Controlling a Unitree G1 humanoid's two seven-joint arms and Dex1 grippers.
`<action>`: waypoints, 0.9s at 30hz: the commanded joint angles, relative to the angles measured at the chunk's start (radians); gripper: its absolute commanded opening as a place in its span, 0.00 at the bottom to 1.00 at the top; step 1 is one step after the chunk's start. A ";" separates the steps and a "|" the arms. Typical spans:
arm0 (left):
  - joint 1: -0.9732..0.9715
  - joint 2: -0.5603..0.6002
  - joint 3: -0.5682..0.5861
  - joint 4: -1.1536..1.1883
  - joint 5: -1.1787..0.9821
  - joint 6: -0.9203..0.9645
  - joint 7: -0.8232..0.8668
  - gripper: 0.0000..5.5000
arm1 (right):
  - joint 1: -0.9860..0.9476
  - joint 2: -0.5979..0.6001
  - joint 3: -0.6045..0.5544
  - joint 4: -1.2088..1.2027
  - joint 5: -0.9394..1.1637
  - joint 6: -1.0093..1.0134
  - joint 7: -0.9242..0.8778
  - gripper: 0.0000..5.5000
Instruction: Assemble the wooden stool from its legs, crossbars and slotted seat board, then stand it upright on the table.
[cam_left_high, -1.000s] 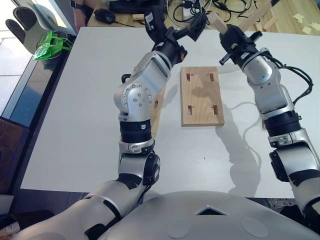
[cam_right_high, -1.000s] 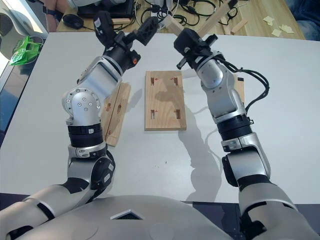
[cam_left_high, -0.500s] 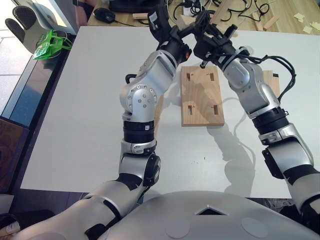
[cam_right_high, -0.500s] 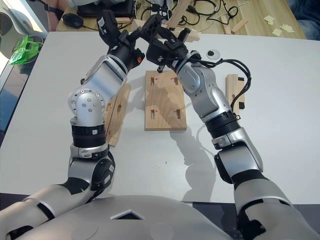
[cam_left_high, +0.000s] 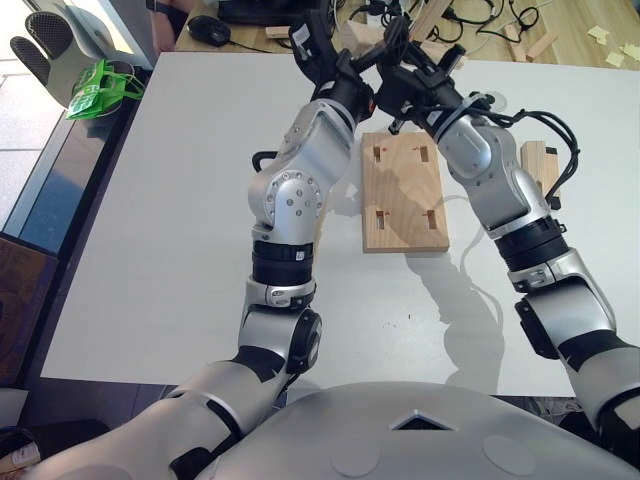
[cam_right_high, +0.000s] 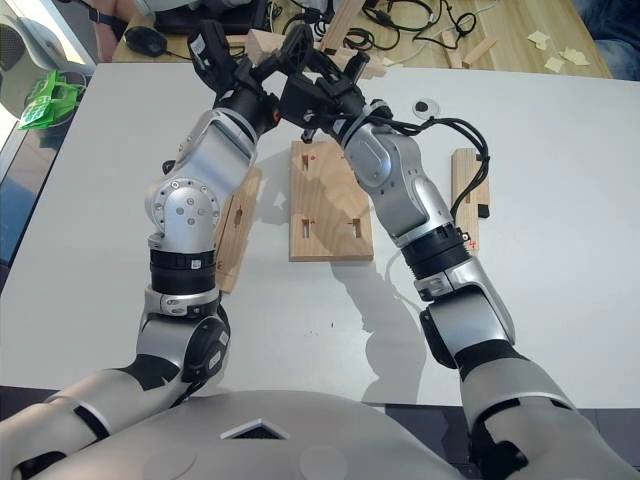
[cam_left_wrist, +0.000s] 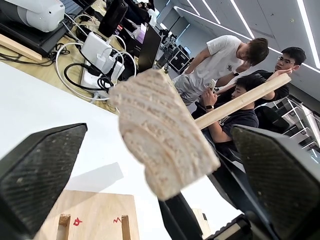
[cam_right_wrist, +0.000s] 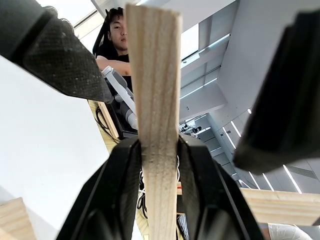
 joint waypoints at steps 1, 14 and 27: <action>-0.032 -0.080 -0.004 0.019 0.065 -0.046 0.025 0.98 | -0.008 0.018 -0.025 -0.033 0.016 0.015 0.006 0.18; -0.047 -0.086 -0.002 0.040 0.138 -0.171 0.015 0.98 | 0.032 0.094 -0.023 -0.120 0.041 0.117 0.035 0.18; -0.038 -0.100 0.002 0.036 0.127 -0.181 0.018 0.98 | 0.035 0.132 -0.025 -0.053 0.004 0.153 -0.056 0.18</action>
